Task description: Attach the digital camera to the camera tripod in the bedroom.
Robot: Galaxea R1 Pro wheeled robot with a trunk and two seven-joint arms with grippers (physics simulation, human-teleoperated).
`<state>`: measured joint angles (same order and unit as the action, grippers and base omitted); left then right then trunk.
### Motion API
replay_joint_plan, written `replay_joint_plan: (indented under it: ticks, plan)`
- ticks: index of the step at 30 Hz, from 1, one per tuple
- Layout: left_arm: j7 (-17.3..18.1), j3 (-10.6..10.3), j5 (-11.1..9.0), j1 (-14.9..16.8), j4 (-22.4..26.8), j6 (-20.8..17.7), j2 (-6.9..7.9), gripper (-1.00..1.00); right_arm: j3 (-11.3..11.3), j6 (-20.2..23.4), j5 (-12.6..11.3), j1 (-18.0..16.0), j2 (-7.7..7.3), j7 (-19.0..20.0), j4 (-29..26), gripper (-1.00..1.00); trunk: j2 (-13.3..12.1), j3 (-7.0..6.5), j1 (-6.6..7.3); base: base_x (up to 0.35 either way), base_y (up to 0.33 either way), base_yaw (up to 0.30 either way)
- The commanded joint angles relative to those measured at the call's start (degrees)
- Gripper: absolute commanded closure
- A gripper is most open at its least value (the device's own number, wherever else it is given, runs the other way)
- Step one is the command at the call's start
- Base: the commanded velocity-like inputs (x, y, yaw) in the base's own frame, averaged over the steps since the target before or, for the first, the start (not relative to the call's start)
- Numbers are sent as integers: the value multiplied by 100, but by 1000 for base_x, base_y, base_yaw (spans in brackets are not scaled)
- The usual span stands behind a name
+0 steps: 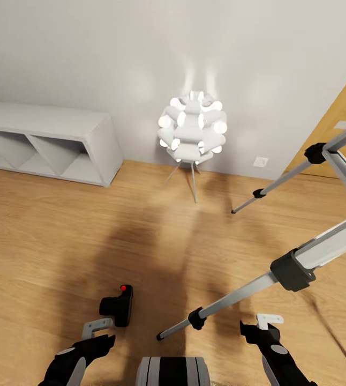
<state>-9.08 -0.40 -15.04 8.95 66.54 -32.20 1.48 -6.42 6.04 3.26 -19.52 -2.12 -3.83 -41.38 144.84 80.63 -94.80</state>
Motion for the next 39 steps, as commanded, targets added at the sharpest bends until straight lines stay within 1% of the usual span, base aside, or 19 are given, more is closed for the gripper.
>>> replay_joint_plan:
  ticks: [1, 2, 9, 21, 30, 35, 39]
  plan:
    - [-41, -4, -61, 1, 8, -24, 2, -100, 0, 38, 34, 0, 1, -12, -11, -100, 2, 4, 1, 0, 0, 0]
    - [-41, -4, -61, 1, 8, -24, 2, -100, 0, 38, 34, 0, 1, -12, -11, -100, 2, 4, 1, 0, 0, 0]
    - [-40, -4, -62, 1, 8, -24, 2, -100, -3, 39, 34, 0, -5, -12, -11, -100, 11, 159, -17, 0, 0, 0]
    - [-33, -3, -63, 1, 11, -24, 2, -100, 6, 37, 36, 0, -11, -8, -41, -100, 11, 159, -17, 0, 0, 0]
    - [-39, -4, -68, 1, 9, -24, 2, -100, 46, 42, 104, 1, 2, -1, -105, -100, 11, 159, -17, 0, 0, 0]
    - [-41, -6, -69, 1, 8, -24, 2, -100, 21, 51, 107, 1, -24, 6, -118, -100, 11, 159, -17, 0, 0, 0]
    - [-41, -6, -65, 1, 8, -24, 2, -100, 17, 55, 106, 1, -31, -87, -123, -100, 11, 159, -17, 0, 0, -63]
